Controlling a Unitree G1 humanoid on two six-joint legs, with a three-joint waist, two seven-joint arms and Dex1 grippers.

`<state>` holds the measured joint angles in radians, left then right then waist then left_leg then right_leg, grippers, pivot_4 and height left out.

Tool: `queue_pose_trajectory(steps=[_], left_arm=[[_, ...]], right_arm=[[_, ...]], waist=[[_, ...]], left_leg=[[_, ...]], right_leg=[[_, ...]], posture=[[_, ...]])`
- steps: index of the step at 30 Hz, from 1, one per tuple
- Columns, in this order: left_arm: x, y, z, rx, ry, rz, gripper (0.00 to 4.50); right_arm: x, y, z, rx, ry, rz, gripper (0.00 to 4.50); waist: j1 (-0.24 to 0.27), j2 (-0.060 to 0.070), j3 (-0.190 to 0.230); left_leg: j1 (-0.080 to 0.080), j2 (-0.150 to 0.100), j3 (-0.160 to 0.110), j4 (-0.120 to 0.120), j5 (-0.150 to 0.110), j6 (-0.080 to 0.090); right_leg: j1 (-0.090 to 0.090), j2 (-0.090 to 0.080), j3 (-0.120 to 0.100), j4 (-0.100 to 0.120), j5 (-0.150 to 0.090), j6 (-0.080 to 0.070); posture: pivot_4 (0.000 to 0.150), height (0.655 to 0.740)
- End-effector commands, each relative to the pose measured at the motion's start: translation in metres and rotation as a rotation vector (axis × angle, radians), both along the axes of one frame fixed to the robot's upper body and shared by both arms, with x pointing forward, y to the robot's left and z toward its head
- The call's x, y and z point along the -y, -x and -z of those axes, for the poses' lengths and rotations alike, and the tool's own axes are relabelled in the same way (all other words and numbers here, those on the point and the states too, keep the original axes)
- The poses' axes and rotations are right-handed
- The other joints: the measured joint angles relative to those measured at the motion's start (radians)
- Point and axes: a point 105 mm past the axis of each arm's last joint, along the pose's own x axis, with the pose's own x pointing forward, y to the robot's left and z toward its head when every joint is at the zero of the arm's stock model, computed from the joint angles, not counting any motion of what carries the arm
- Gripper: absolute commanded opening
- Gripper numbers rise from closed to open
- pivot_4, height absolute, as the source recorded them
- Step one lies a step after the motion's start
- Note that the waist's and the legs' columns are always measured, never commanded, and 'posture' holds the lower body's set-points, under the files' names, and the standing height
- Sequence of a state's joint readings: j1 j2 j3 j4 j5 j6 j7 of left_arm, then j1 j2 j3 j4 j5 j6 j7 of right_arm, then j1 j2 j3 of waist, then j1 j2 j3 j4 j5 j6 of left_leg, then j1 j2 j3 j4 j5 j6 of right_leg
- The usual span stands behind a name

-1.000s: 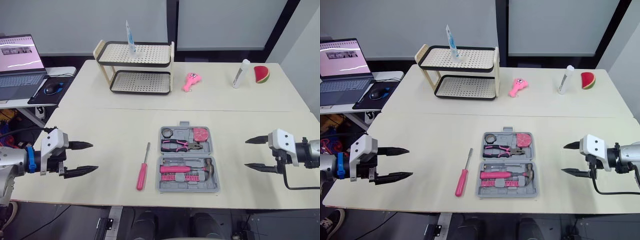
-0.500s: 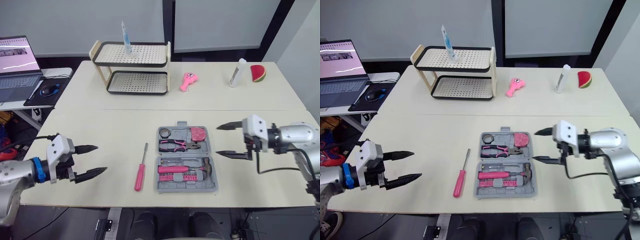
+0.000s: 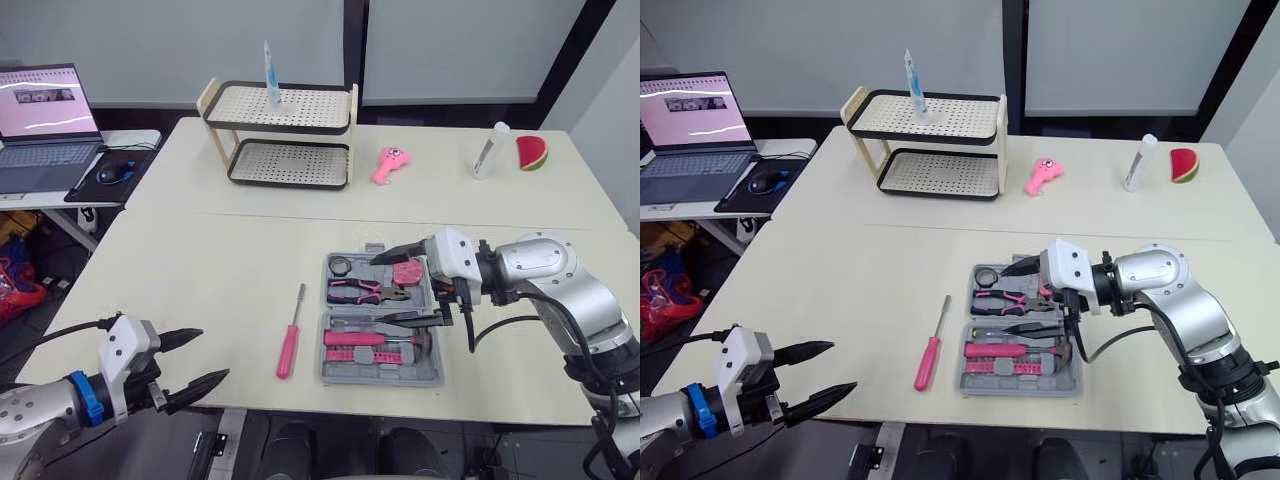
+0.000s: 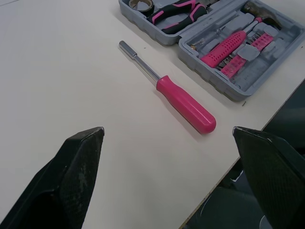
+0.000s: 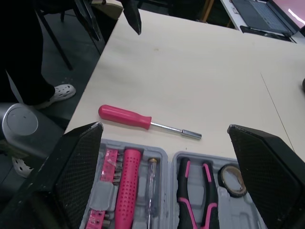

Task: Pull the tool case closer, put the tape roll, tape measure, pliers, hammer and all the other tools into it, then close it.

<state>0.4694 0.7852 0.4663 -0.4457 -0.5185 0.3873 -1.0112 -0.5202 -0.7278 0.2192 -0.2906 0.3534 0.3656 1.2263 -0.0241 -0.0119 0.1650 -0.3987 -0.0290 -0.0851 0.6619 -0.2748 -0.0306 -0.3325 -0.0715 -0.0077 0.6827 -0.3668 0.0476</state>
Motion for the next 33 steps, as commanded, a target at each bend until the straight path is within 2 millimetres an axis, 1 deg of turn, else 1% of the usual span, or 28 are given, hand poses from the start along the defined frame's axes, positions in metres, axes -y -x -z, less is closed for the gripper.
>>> queue_pose_trajectory(steps=[1,3,5,9,12,14,16,19,22,24,26,33], left_arm=[[0.013,0.005,-0.001,0.012,0.018,0.009,4.50],[0.028,0.006,0.008,0.000,0.054,-0.016,4.50],[0.039,0.001,0.013,0.009,0.092,-0.069,4.50],[0.062,-0.014,0.023,0.019,0.122,-0.185,4.50],[0.069,-0.026,0.029,0.026,0.124,-0.284,4.50],[0.075,-0.031,0.037,0.017,0.114,-0.339,4.50],[0.085,-0.032,0.044,-0.005,0.113,-0.349,4.50],[0.095,-0.033,0.057,-0.035,0.090,-0.355,4.50],[0.093,-0.038,0.069,-0.058,0.085,-0.396,4.50],[0.089,-0.042,0.076,-0.067,0.058,-0.435,4.50],[0.092,-0.043,0.083,-0.084,0.047,-0.438,4.50],[0.099,-0.049,0.094,-0.093,0.060,-0.452,4.50]], right_arm=[[-0.001,0.002,-0.009,0.042,-0.016,-0.018,4.47],[0.001,0.001,-0.006,0.040,-0.016,-0.001,4.47],[0.003,0.002,-0.003,0.040,-0.009,0.010,4.47],[0.005,0.002,-0.005,0.032,-0.023,0.034,4.47],[0.008,0.001,-0.005,0.041,-0.015,0.049,4.47],[0.010,0.001,-0.003,0.042,-0.006,0.057,4.47],[0.011,0.002,-0.003,0.042,-0.003,0.059,4.47],[0.011,0.002,-0.003,0.048,0.002,0.063,4.47],[0.010,0.003,-0.003,0.052,0.008,0.066,4.47],[0.010,0.004,-0.004,0.050,0.007,0.067,4.47],[0.010,0.004,-0.004,0.049,0.007,0.069,4.47],[0.010,0.003,-0.005,0.048,0.008,0.075,4.47]], waist=[[-0.004,0.000,0.000],[-0.008,0.000,0.000],[-0.006,0.000,0.000],[-0.003,0.000,0.000],[-0.002,-0.001,-0.001],[-0.002,-0.001,-0.001],[-0.002,-0.001,-0.001],[-0.003,-0.001,-0.001],[-0.002,-0.001,-0.001],[-0.002,-0.001,-0.001],[-0.001,-0.001,-0.001],[0.003,-0.001,-0.001]], left_leg=[[0.000,0.000,0.000,0.000,0.000,0.000],[0.000,0.000,0.000,0.000,0.000,0.000],[0.000,0.001,0.001,-0.001,0.000,0.000],[0.000,0.001,0.000,0.000,0.000,0.000],[0.000,0.000,0.000,0.000,0.000,0.000],[0.000,0.000,0.001,0.000,0.000,0.000],[0.000,0.000,0.001,0.000,0.000,-0.001],[0.000,0.000,0.002,0.000,0.001,-0.001],[0.000,0.001,0.002,0.000,0.001,-0.001],[0.000,0.000,0.002,0.000,0.001,-0.001],[0.000,0.000,0.002,0.000,0.002,-0.003],[0.000,0.000,0.002,0.000,0.002,-0.004]], right_leg=[[0.000,0.000,0.000,0.000,0.000,0.000],[0.000,0.000,0.000,0.000,0.000,0.000],[0.000,0.000,0.000,0.000,0.000,0.000],[0.000,0.000,0.001,0.000,0.000,0.000],[0.001,0.001,0.000,0.000,0.000,0.000],[0.001,0.001,0.000,0.000,0.000,0.000],[0.001,0.001,-0.001,0.000,0.000,0.000],[0.001,0.001,0.000,0.000,0.000,0.000],[0.001,0.001,-0.001,0.000,0.000,0.000],[0.001,0.001,-0.001,0.000,0.000,0.000],[0.001,0.001,-0.001,0.000,0.000,0.000],[0.001,0.001,-0.001,-0.001,0.000,0.000]], posture=[[0.150,0.7400],[0.150,0.7400],[0.150,0.7400],[0.150,0.7400],[0.150,0.7400],[0.150,0.7400],[0.150,0.7400],[0.150,0.7400],[0.150,0.7400],[0.150,0.7400],[0.150,0.7400],[0.150,0.7400]])
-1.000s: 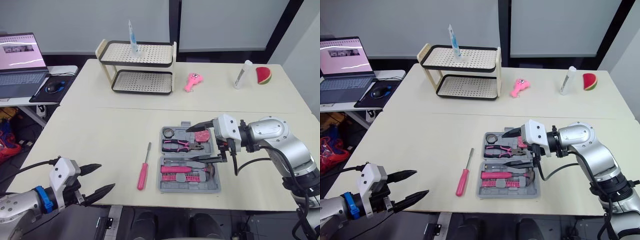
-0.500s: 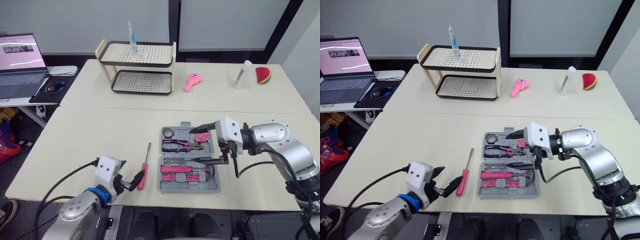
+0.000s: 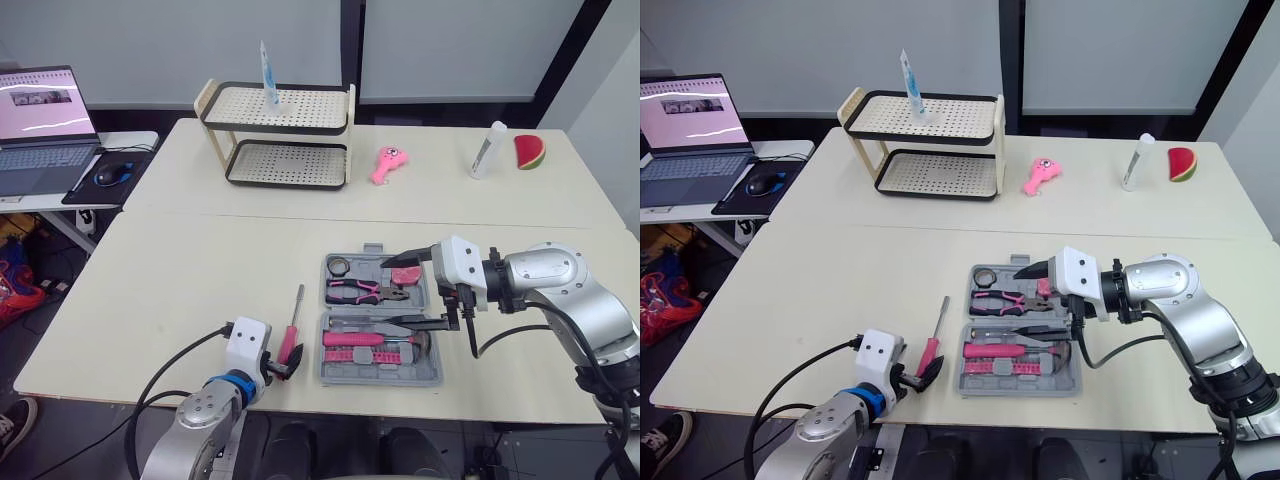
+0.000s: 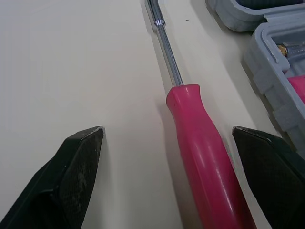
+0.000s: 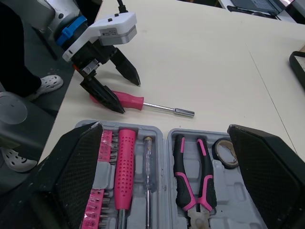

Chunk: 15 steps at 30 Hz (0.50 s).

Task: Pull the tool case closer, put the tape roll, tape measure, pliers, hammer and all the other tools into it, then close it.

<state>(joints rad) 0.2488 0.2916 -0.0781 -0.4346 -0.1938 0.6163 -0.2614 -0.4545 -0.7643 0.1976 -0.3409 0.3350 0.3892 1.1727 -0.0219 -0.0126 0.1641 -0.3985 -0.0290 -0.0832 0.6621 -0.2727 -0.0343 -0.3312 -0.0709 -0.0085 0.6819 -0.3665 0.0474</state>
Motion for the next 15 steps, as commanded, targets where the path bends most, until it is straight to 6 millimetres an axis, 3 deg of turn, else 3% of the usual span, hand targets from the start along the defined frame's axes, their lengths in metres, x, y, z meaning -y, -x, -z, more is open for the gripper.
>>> queue_pose_trajectory(steps=[1,5,6,15], left_arm=[[0.0060,0.0005,0.0084,-0.015,0.007,0.023,4.50],[0.0109,-0.0016,0.0149,-0.030,0.010,0.064,4.50],[0.0110,-0.0028,0.0159,-0.031,0.004,0.066,4.32],[0.0090,-0.0047,0.0154,-0.032,-0.014,0.062,1.75]], right_arm=[[0.0004,0.0011,-0.0133,0.046,-0.014,-0.004,4.47],[-0.0003,0.0001,-0.0143,0.048,-0.015,-0.002,4.47],[-0.0004,-0.0001,-0.0145,0.049,-0.015,-0.001,4.50],[-0.0013,0.0003,-0.0147,0.054,-0.017,0.000,4.50]], waist=[[0.001,0.000,0.000],[0.005,0.001,-0.001],[0.006,0.001,-0.001],[0.016,0.001,-0.001]], left_leg=[[0.000,0.000,0.000,0.000,0.000,0.000],[0.000,0.000,0.000,0.000,0.000,0.000],[0.000,0.000,0.000,0.000,0.000,0.000],[0.001,-0.001,0.000,0.000,0.000,0.000]], right_leg=[[0.000,0.000,0.000,0.000,0.000,0.000],[0.000,0.000,0.000,0.000,0.000,0.000],[0.000,0.000,0.000,0.000,0.000,0.000],[0.001,0.000,0.000,-0.001,0.000,0.000]], posture=[[0.150,0.7400],[0.150,0.7400],[0.150,0.7400],[0.150,0.7400]])
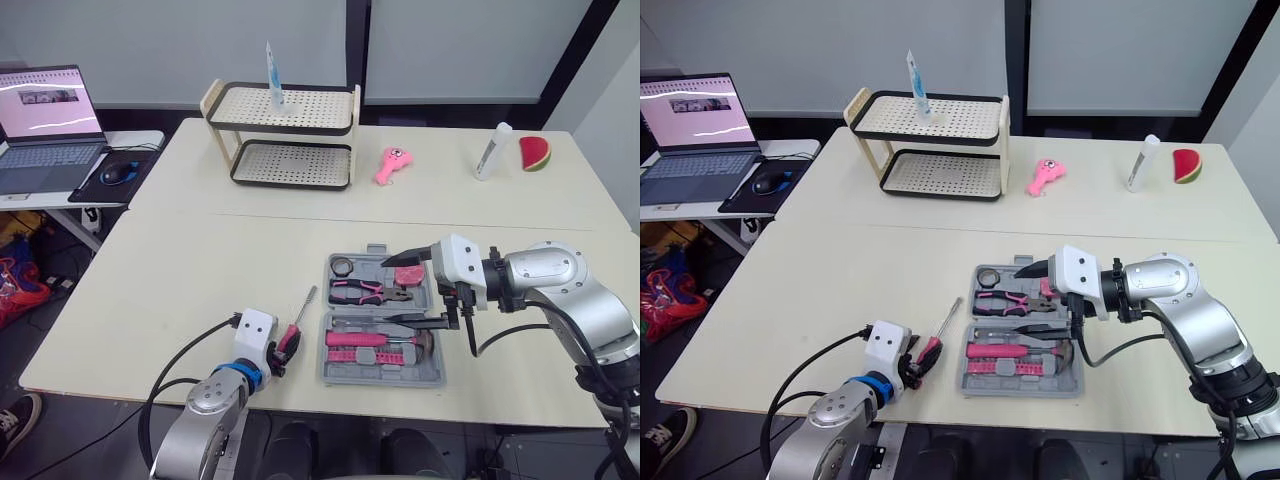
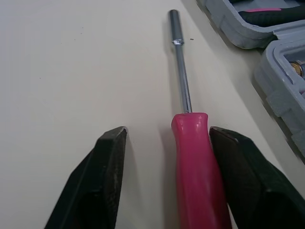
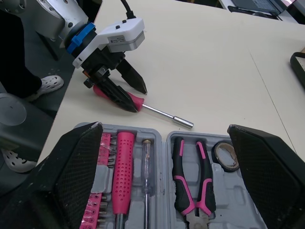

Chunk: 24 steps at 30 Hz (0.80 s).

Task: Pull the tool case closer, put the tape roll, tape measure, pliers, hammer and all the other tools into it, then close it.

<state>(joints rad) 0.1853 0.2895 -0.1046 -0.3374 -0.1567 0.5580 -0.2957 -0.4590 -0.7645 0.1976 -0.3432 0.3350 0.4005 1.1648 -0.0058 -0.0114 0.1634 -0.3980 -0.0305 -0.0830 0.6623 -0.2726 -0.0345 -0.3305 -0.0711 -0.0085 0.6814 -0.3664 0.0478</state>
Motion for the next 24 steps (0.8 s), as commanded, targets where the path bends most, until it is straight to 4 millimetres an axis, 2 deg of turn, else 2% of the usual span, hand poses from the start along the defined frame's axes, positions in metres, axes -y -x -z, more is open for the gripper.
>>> queue_pose_trajectory(steps=[1,3,4,9,12,17,21,24], left_arm=[[0.002,0.008,0.009,-0.050,0.000,0.013,1.45],[0.001,0.007,0.008,-0.050,-0.001,0.011,0.85],[0.000,0.007,0.008,-0.049,-0.002,0.011,0.76],[-0.010,0.007,-0.001,-0.018,-0.015,0.027,0.77],[-0.023,0.007,-0.027,0.070,-0.132,0.226,0.77],[-0.048,0.012,-0.060,0.073,-0.237,0.493,0.77],[-0.062,0.008,-0.087,0.052,-0.230,0.677,0.77],[-0.065,0.001,-0.098,0.011,-0.196,0.777,0.77]], right_arm=[[-0.001,0.001,-0.014,0.055,-0.017,-0.009,4.50],[-0.001,0.001,-0.013,0.055,-0.017,-0.008,4.50],[-0.001,0.001,-0.013,0.055,-0.017,-0.008,4.50],[-0.002,-0.001,-0.013,0.057,-0.022,-0.002,4.50],[0.001,-0.002,-0.011,0.059,-0.020,0.012,4.50],[0.008,-0.001,-0.008,0.058,0.001,0.018,4.50],[0.013,-0.003,-0.007,0.062,0.013,0.027,4.50],[0.016,-0.004,-0.008,0.066,0.018,0.033,4.50]], waist=[[0.000,0.000,0.000],[0.000,0.000,0.000],[0.000,0.000,0.000],[-0.001,0.000,0.000],[-0.004,0.000,0.000],[-0.003,0.000,0.001],[0.001,0.000,0.001],[-0.002,0.000,0.001]], left_leg=[[0.000,0.000,0.000,0.000,0.000,0.000],[0.000,0.000,0.000,0.000,0.000,0.000],[0.000,0.000,0.000,0.000,0.000,0.000],[0.000,0.001,0.000,0.000,0.000,0.000],[0.000,0.002,0.000,-0.001,0.000,0.000],[-0.001,0.002,0.000,-0.001,0.000,0.000],[-0.001,0.001,-0.001,-0.001,0.000,0.000],[-0.001,0.001,0.000,-0.001,0.000,0.000]], right_leg=[[0.000,0.000,0.000,0.000,0.000,0.000],[0.000,0.000,0.000,0.000,0.000,0.000],[0.000,0.000,0.000,0.000,0.000,0.000],[0.000,0.000,0.000,0.000,0.000,0.000],[-0.001,0.000,0.000,0.000,0.000,0.000],[-0.002,0.000,0.000,0.000,0.000,0.000],[-0.002,0.000,0.000,-0.001,0.000,0.000],[-0.002,0.000,0.000,0.000,0.000,0.000]], posture=[[0.150,0.7400],[0.150,0.7400],[0.150,0.7400],[0.150,0.7400],[0.150,0.7400],[0.150,0.7400],[0.150,0.7400],[0.150,0.7400]])
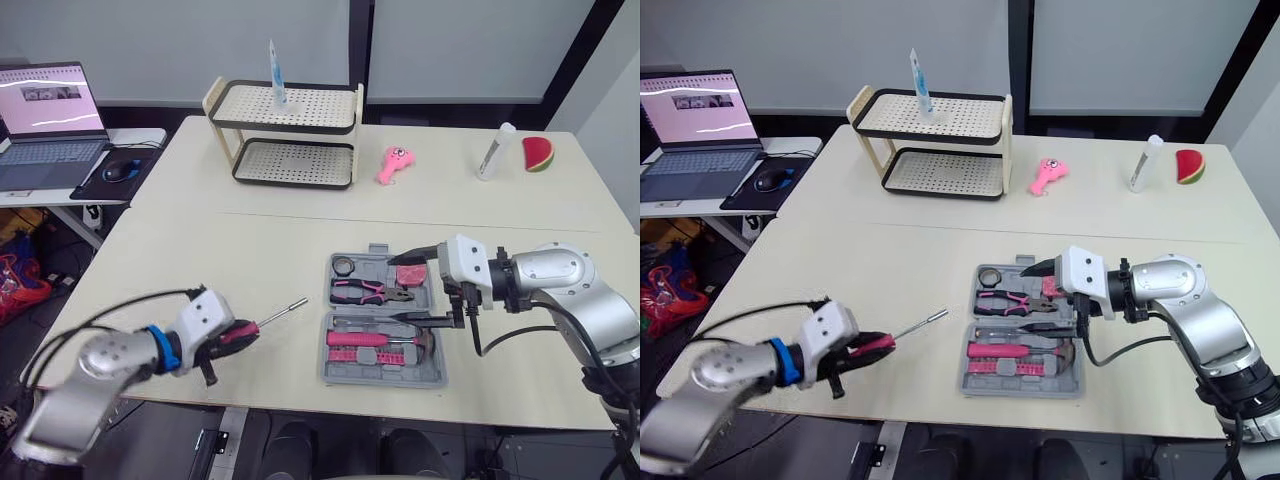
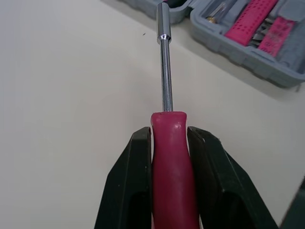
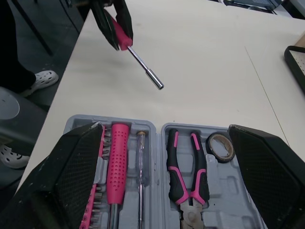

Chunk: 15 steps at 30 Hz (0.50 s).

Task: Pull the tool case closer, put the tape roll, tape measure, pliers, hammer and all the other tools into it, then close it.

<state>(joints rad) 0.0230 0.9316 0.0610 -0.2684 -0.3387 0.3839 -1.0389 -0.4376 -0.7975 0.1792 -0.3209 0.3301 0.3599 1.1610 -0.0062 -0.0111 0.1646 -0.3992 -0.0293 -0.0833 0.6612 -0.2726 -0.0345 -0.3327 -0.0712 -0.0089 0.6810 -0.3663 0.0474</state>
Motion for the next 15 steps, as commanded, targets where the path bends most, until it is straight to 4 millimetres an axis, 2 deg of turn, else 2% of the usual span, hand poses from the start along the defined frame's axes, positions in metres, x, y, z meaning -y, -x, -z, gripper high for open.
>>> queue_pose_trajectory(steps=[1,6,11,15], left_arm=[[0.003,-0.002,-0.016,-0.059,0.057,0.125,0.77],[0.025,-0.006,-0.032,-0.126,0.095,0.270,0.77],[0.066,-0.009,-0.041,-0.137,0.116,0.451,0.77],[0.087,-0.012,-0.041,-0.140,0.119,0.524,0.77]], right_arm=[[0.006,0.000,-0.010,0.047,0.005,0.002,4.50],[0.010,0.004,-0.010,0.032,0.017,0.005,4.50],[0.015,0.010,-0.010,0.005,0.026,0.022,4.50],[0.019,0.014,-0.010,-0.009,0.035,0.032,4.50]], waist=[[-0.003,0.000,0.000],[-0.012,-0.001,0.001],[-0.019,-0.001,0.001],[-0.022,-0.002,0.001]], left_leg=[[0.000,0.000,0.000,0.000,0.000,0.000],[-0.001,0.000,0.000,0.000,0.000,0.000],[-0.001,0.000,0.000,0.001,0.000,0.000],[-0.001,0.000,0.000,0.001,0.000,0.000]], right_leg=[[0.000,0.000,0.000,0.000,0.000,0.000],[-0.001,0.003,-0.001,0.001,0.000,0.000],[-0.001,0.004,-0.001,0.001,0.000,0.000],[0.000,0.005,0.000,0.001,0.000,0.000]], posture=[[0.150,0.7400],[0.150,0.7400],[0.150,0.7400],[0.150,0.7400]])
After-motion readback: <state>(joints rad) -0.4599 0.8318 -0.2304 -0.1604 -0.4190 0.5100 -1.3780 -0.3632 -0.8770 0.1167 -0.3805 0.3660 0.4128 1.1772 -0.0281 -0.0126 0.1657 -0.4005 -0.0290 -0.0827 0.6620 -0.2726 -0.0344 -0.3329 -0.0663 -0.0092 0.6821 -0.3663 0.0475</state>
